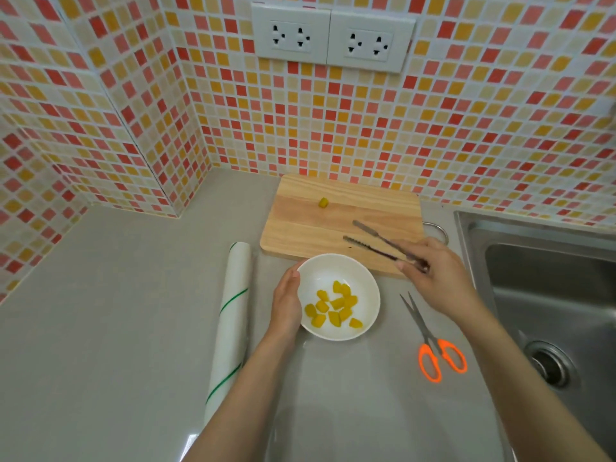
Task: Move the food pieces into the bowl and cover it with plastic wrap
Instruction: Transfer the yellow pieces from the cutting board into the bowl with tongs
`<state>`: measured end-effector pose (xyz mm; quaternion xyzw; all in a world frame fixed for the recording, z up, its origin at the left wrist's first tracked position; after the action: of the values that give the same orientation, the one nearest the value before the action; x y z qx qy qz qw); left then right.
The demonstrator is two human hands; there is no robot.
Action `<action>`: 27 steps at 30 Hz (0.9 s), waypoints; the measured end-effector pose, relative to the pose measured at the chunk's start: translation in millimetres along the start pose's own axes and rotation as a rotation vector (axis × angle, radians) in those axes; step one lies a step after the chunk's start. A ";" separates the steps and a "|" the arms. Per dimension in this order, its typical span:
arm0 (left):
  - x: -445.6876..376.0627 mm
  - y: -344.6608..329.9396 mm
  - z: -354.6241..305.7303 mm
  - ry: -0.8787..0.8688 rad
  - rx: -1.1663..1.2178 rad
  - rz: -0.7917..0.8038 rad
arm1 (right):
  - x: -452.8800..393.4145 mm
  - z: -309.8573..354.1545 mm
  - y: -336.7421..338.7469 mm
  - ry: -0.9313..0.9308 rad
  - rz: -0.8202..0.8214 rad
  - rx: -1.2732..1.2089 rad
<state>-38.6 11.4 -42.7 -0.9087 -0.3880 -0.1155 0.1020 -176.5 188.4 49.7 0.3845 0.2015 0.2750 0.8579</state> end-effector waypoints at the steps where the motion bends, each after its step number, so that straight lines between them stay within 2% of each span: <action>1: -0.3 0.2 0.7 0.000 -0.001 -0.003 | -13.8 -2.1 -2.1 -0.010 -0.021 0.016; 6: -1.2 -0.5 1.3 -0.001 -0.010 -0.003 | -85.5 -9.7 -34.2 -0.119 -0.023 0.033; 10: -1.0 -0.5 0.4 0.000 -0.010 0.007 | -121.4 -7.1 -73.4 -0.239 0.044 0.011; 14: -1.0 -0.4 1.4 0.000 -0.019 0.022 | -137.9 -7.1 -102.0 -0.295 0.090 0.083; 18: -1.0 0.1 1.4 0.002 -0.020 0.025 | -132.4 -13.3 -101.3 -0.326 0.026 0.053; 20: -0.6 0.0 2.3 0.002 -0.020 0.026 | -122.2 -10.8 -91.3 -0.260 -0.005 0.065; 23: -0.8 0.1 3.8 0.012 -0.016 0.021 | -93.9 1.0 -71.2 -0.038 -0.036 0.063; 27: -1.9 0.6 4.8 0.008 -0.013 0.014 | -39.2 10.6 -42.3 0.107 -0.054 -0.016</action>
<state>-38.8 11.0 -47.9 -0.9115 -0.3806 -0.1211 0.0983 -187.3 134.7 29.0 0.3567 0.2550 0.2733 0.8562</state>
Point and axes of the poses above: each hand's wrist, its own x-axis away from the middle knuckle, its own y-axis out of the back of the hand, z = x × y, the point moved 3 cm from there along -x, towards the middle knuckle, and after that the axes turned 2 degrees about -x, right-handed, at the moved point
